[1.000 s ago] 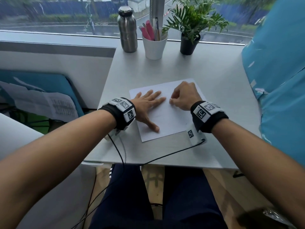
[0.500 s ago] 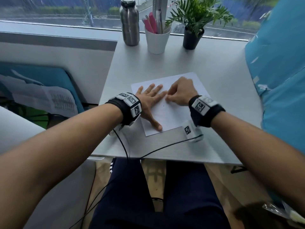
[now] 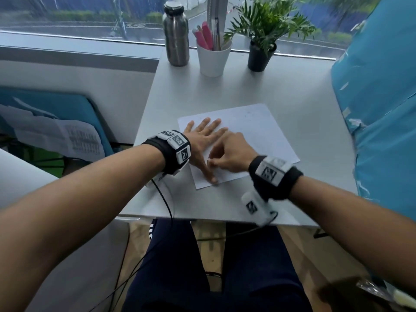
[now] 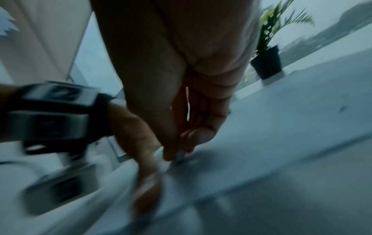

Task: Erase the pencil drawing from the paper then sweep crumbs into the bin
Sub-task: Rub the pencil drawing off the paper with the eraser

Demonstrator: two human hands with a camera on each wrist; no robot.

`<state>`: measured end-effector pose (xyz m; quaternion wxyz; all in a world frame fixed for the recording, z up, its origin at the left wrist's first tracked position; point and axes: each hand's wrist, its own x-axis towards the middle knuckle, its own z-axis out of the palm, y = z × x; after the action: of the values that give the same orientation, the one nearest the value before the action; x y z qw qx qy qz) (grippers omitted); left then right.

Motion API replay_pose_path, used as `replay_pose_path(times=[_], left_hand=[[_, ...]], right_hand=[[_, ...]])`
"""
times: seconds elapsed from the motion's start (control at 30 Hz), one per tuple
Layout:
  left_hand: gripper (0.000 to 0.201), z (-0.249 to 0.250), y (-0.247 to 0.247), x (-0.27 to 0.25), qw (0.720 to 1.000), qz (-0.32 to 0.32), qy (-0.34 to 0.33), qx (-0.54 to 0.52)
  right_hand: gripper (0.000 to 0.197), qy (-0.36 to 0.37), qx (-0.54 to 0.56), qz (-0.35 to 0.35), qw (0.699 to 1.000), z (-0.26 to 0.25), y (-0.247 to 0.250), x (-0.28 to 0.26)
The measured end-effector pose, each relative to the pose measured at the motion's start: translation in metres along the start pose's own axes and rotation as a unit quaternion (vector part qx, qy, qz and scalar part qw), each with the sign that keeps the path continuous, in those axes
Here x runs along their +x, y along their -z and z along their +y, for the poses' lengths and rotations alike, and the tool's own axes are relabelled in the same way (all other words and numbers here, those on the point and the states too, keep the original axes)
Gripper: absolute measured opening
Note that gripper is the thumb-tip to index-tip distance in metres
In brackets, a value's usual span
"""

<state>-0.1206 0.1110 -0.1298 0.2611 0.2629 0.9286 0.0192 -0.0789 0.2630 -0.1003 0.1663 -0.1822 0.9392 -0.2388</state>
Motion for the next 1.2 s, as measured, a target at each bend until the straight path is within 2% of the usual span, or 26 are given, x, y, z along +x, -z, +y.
replay_pose_path(times=[0.1,0.17,0.2,0.3,0.33,0.37,0.5,0.57,0.63,0.7,0.8,0.87,0.97,1.03,1.13,1.2], left_hand=[[0.160,0.001,0.001,0.002,1.000,-0.006,0.003,0.006],[0.160,0.002,0.001,0.000,1.000,-0.006,0.006,0.003],[0.161,0.002,0.001,0.000,1.000,-0.005,0.007,0.003],[0.163,0.002,0.001,0.001,1.000,-0.009,0.009,0.007],[0.163,0.002,0.001,0.001,1.000,-0.010,0.010,0.008],[0.163,0.003,0.000,0.002,1.000,-0.011,0.009,0.009],[0.160,0.004,0.003,0.002,1.000,-0.017,0.012,0.008],[0.160,0.006,0.004,0.002,1.000,-0.023,0.016,0.011],[0.161,0.007,0.004,0.003,0.999,-0.033,0.019,0.016],[0.161,0.008,0.006,0.003,0.999,-0.035,0.021,0.024],[0.158,0.009,0.010,0.002,0.998,-0.044,0.024,0.027],[0.159,0.010,0.010,0.001,0.998,-0.045,0.027,0.021],[0.163,0.009,0.007,0.003,0.998,-0.047,0.034,0.028],[0.161,0.010,0.007,0.003,0.998,-0.047,0.035,0.028],[0.158,0.011,0.009,0.001,0.998,-0.047,0.028,0.016],[0.159,0.010,0.010,0.001,0.999,-0.043,0.030,0.009]], right_hand=[[0.014,-0.076,-0.003,0.080,0.994,0.026,0.031,0.027],[0.014,-0.088,-0.003,0.116,0.989,0.032,0.035,0.031],[0.013,-0.074,-0.003,0.107,0.991,0.025,0.027,0.025],[0.009,-0.007,-0.004,0.025,1.000,-0.001,-0.003,-0.002],[0.009,-0.007,-0.006,0.012,1.000,0.000,0.000,-0.002],[0.010,-0.022,-0.008,0.017,1.000,0.006,0.008,0.004],[0.013,-0.109,0.014,0.125,0.986,0.036,0.037,0.030],[0.010,-0.079,0.007,0.113,0.990,0.024,0.020,0.020],[0.008,-0.021,-0.001,0.058,0.998,0.005,-0.003,-0.002],[0.008,-0.011,-0.001,0.019,1.000,0.003,0.000,-0.006],[0.014,-0.083,0.014,0.092,0.992,0.029,0.029,0.020],[0.016,-0.090,0.007,0.124,0.988,0.033,0.030,0.025],[0.011,-0.023,-0.001,0.055,0.998,0.012,0.003,0.005],[0.011,-0.009,-0.011,0.025,1.000,0.013,0.008,0.003],[0.017,-0.064,-0.015,0.089,0.994,0.032,0.035,0.024],[0.015,-0.065,-0.010,0.111,0.992,0.030,0.031,0.024]])
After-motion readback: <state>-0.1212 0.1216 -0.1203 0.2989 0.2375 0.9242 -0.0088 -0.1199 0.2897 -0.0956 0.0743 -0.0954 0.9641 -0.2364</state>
